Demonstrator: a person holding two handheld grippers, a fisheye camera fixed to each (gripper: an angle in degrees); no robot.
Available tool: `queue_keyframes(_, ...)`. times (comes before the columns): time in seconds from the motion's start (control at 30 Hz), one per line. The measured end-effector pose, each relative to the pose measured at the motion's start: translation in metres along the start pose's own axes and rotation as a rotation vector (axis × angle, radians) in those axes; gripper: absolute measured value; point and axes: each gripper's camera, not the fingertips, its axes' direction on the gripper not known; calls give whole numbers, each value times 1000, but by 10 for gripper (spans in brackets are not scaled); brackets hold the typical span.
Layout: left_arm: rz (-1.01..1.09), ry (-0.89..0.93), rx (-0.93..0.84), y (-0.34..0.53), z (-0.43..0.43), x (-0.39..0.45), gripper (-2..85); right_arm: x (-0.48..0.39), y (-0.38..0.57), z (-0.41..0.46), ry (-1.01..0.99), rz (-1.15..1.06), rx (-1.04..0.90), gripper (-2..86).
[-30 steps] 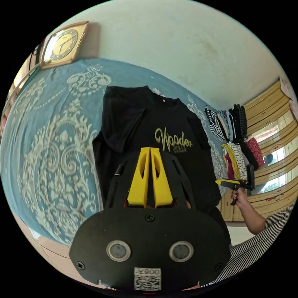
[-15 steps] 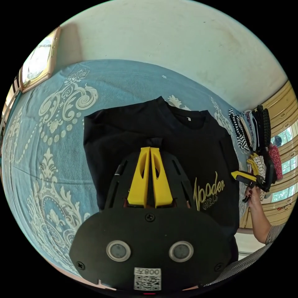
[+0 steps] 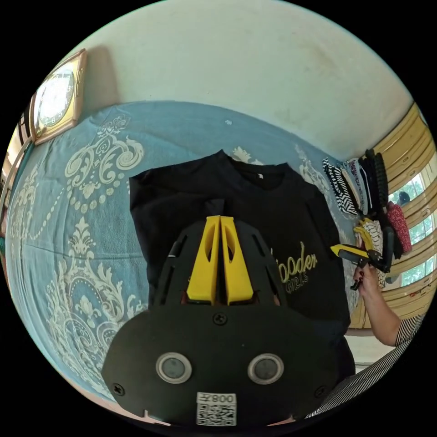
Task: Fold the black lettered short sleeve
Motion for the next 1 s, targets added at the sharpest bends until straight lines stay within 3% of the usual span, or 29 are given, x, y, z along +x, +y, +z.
queue_keyframes(0.3, -105, 179, -32, 167, -57, -33, 9, 9, 120, -29, -140, 96, 76, 2)
queue_keyframes(0.43, -290, 205, -106, 282, -73, -59, 35, 20, 215, -40, -239, 200, 58, 6)
queue_keyframes(0.57, -506, 384, -101, 372, -62, -82, 83, 30, 299, -35, -340, 329, 21, 20)
queue_keyframes(1.0, -773, 627, -27, 464, 26, -112, 94, 40, 419, 30, -547, 564, -1, 80)
